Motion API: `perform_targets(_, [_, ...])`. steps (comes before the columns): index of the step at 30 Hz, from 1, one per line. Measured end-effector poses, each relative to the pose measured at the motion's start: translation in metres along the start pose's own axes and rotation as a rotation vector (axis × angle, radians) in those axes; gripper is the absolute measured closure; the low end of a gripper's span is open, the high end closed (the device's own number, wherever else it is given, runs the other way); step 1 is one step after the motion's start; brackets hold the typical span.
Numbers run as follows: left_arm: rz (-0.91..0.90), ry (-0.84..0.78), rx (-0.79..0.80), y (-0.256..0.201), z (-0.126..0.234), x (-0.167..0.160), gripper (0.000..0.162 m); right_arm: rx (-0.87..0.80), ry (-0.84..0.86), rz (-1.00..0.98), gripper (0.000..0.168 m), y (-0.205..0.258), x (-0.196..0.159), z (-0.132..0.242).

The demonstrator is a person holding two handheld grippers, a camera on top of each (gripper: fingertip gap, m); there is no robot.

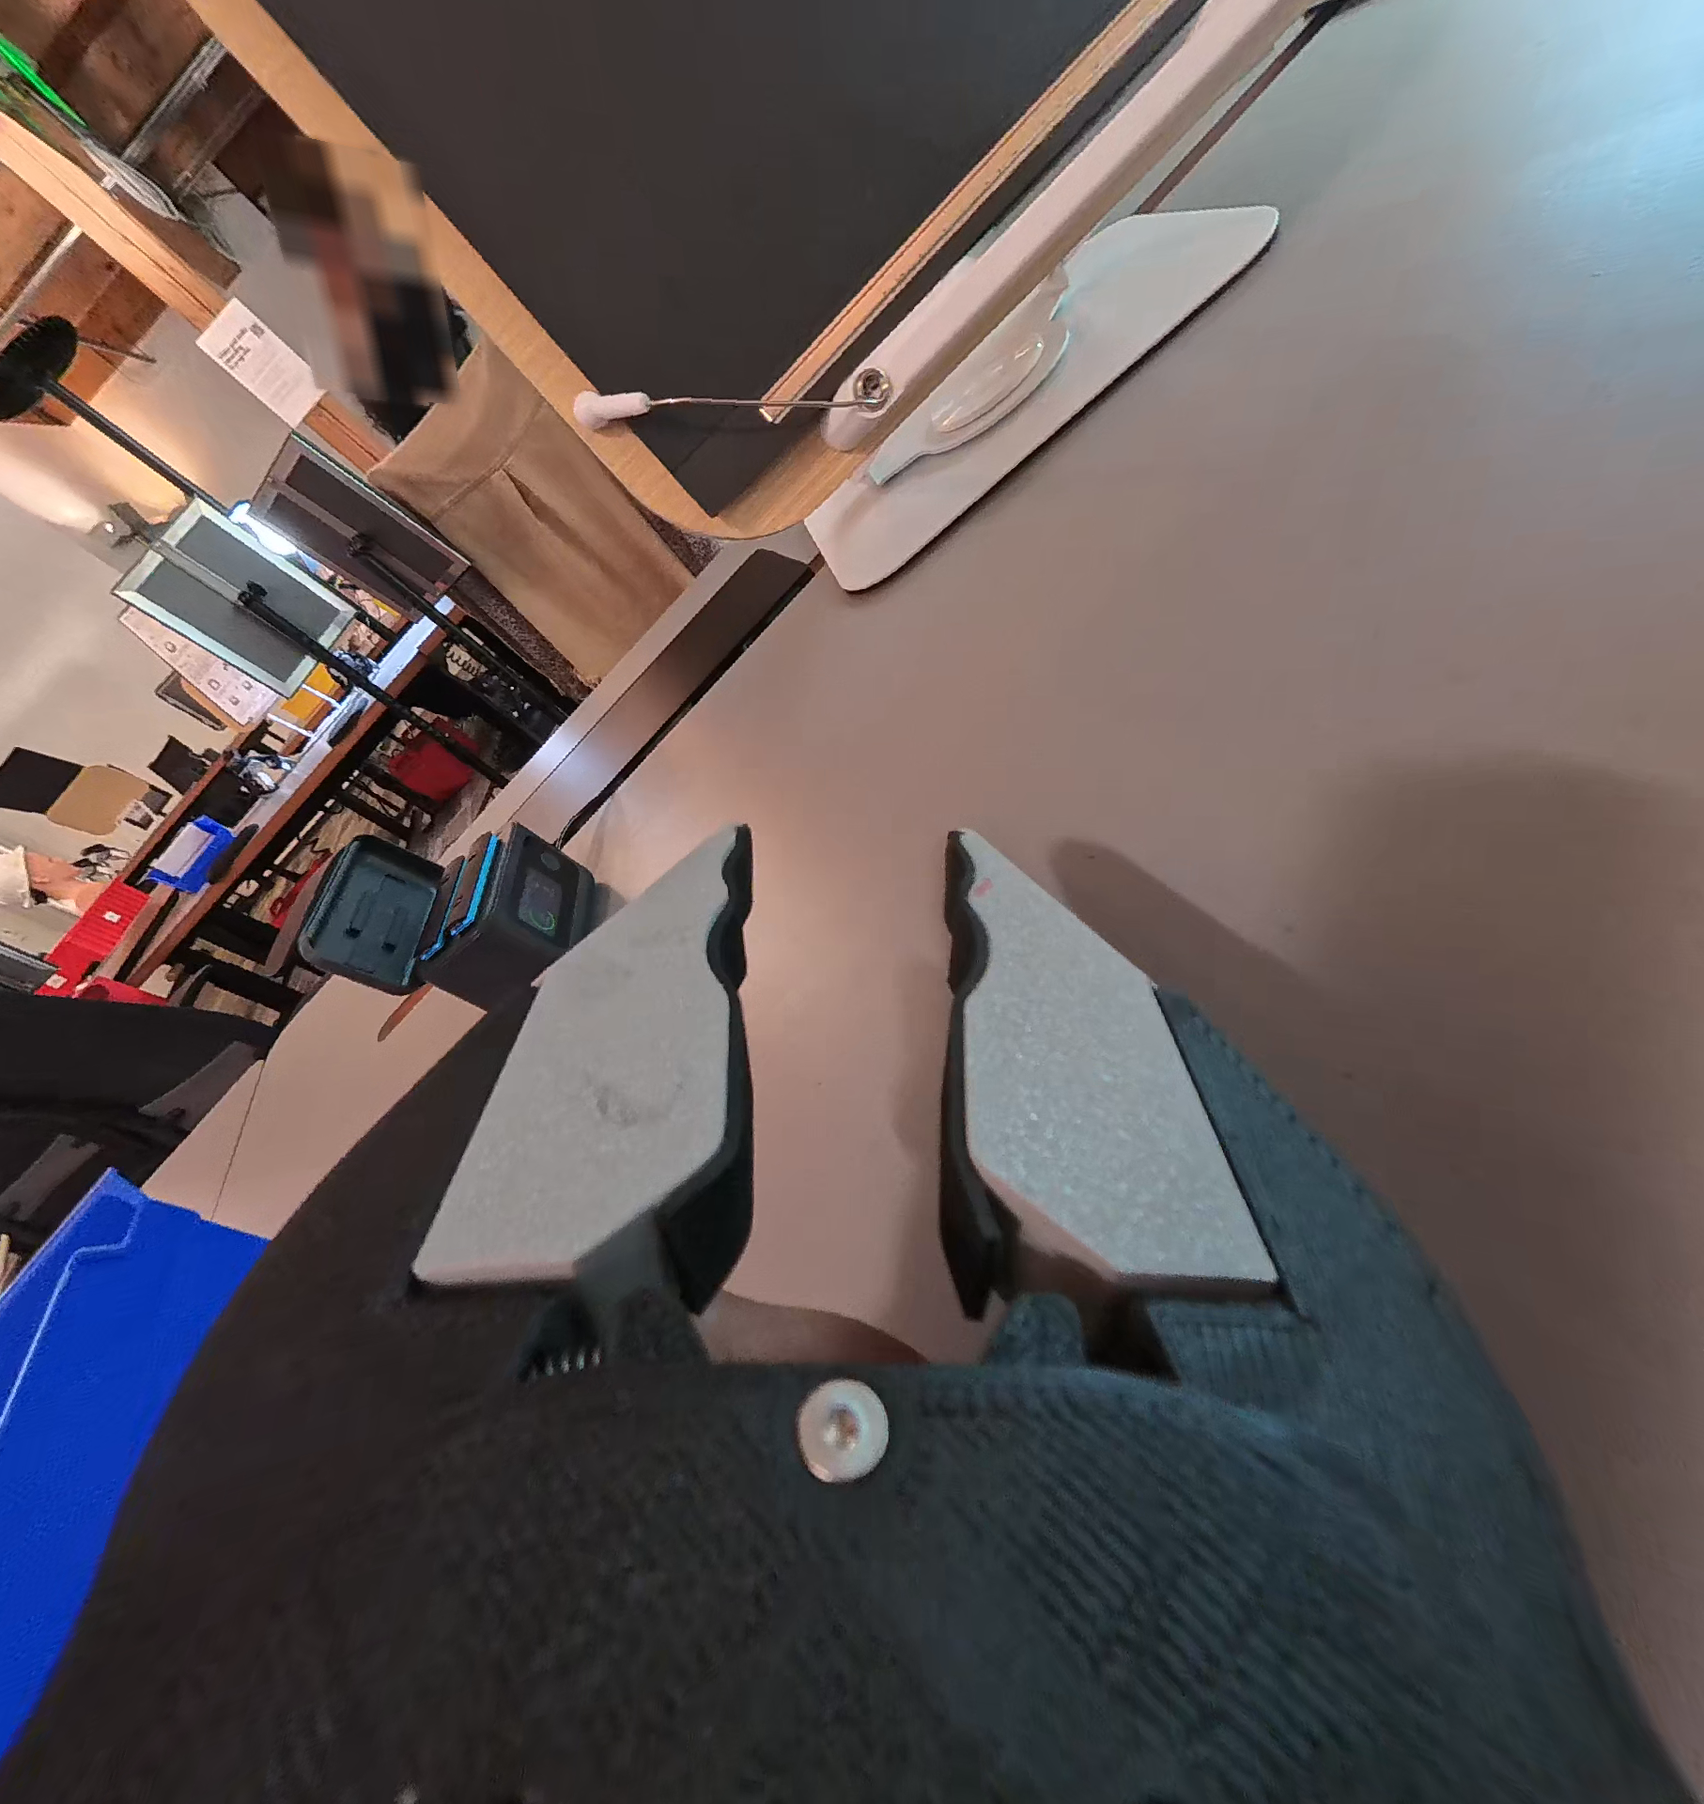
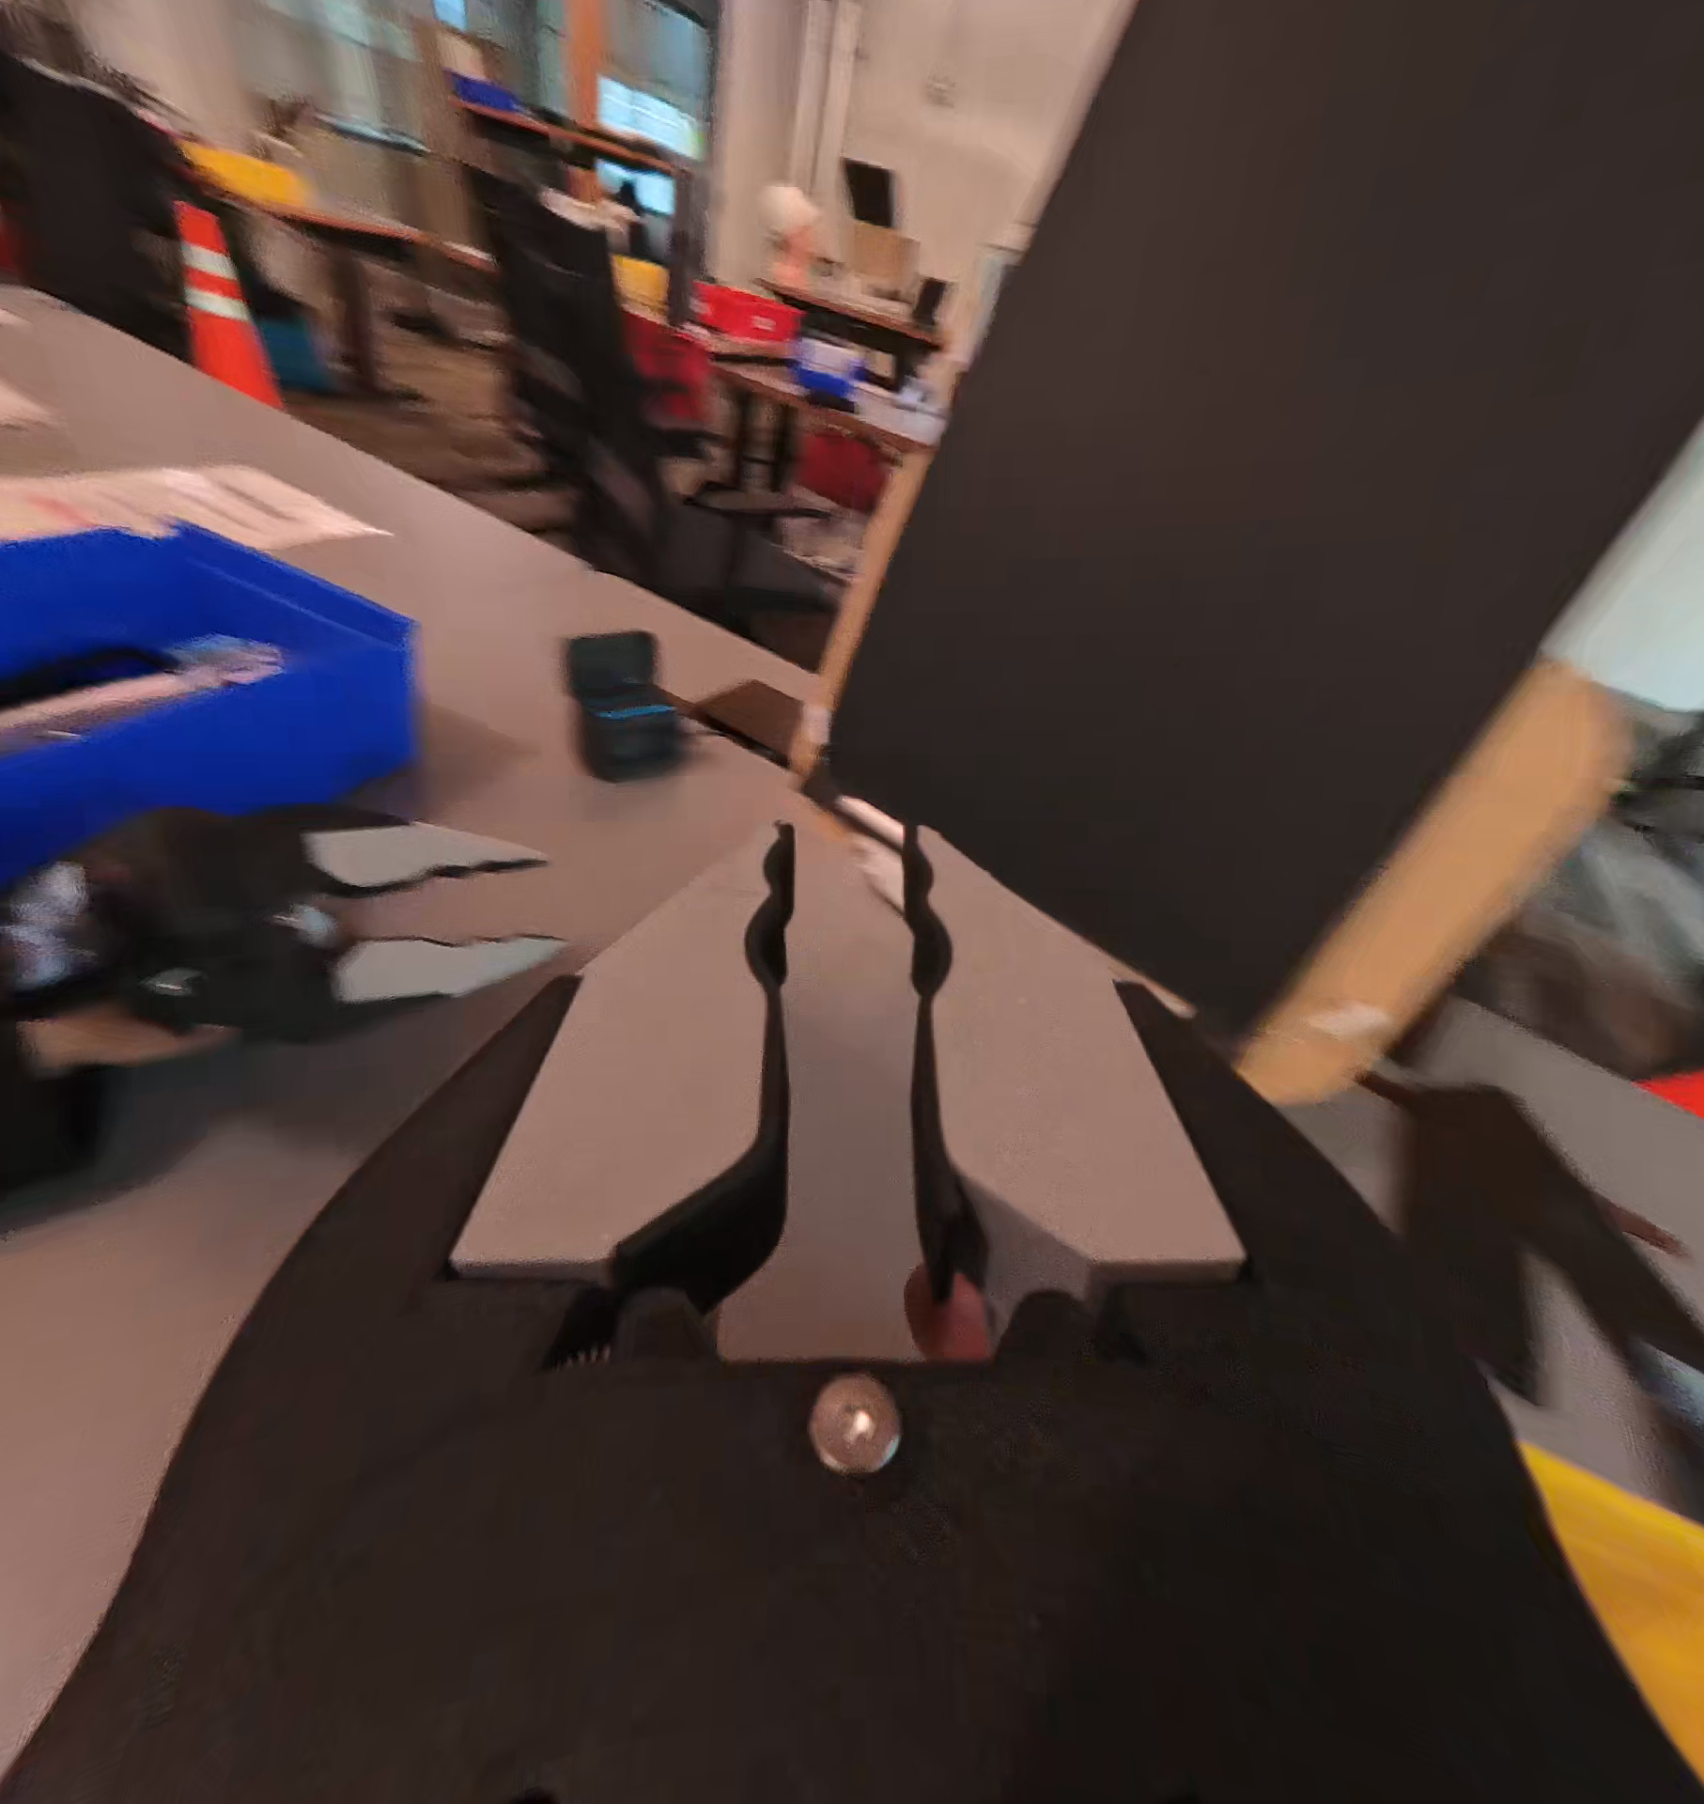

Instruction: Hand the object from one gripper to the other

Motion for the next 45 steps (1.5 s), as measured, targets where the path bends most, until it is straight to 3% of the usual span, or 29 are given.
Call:
perform_targets(2, [0.018, -0.003, 0.002, 0.002, 0.000, 0.000, 0.125, 0.130, 0.035, -0.007, 0.137, 0.037, -0.008, -0.040])
perform_targets(4, [0.034, -0.001, 0.008, 0.006, 0.000, -0.001, 0.125, 0.223, 0.114, 0.021, 0.126, 0.065, -0.028, -0.087])
perform_targets(7, [0.051, 0.002, 0.021, 0.010, 0.000, -0.003, 0.125, 0.222, 0.105, 0.031, 0.137, 0.080, -0.067, -0.155])
perform_targets(10, [0.070, 0.005, 0.031, 0.014, 0.000, -0.005, 0.125, 0.252, 0.168, 0.053, 0.136, 0.087, -0.108, -0.194])
perform_targets(16, [0.115, 0.010, 0.031, 0.019, -0.002, -0.006, 0.125, 0.384, 0.219, -0.058, 0.118, 0.096, -0.121, -0.199])
perform_targets(29, [0.162, -0.028, 0.097, 0.028, 0.004, -0.006, 0.130, 0.415, 0.204, -0.167, 0.114, 0.087, -0.121, -0.193])
perform_targets(45, [0.126, -0.038, 0.102, 0.024, 0.005, -0.004, 0.132, 0.415, 0.239, -0.167, 0.109, 0.087, -0.124, -0.196])
Point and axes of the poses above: each gripper's, where its closed fingertips meet, z back along the fingers, x out of its top, y = z × x across the jaws, the point moved 5 cm from there along z, back along the fingers, and after that the axes turned 9 degrees about y, right-handed, at the moved point
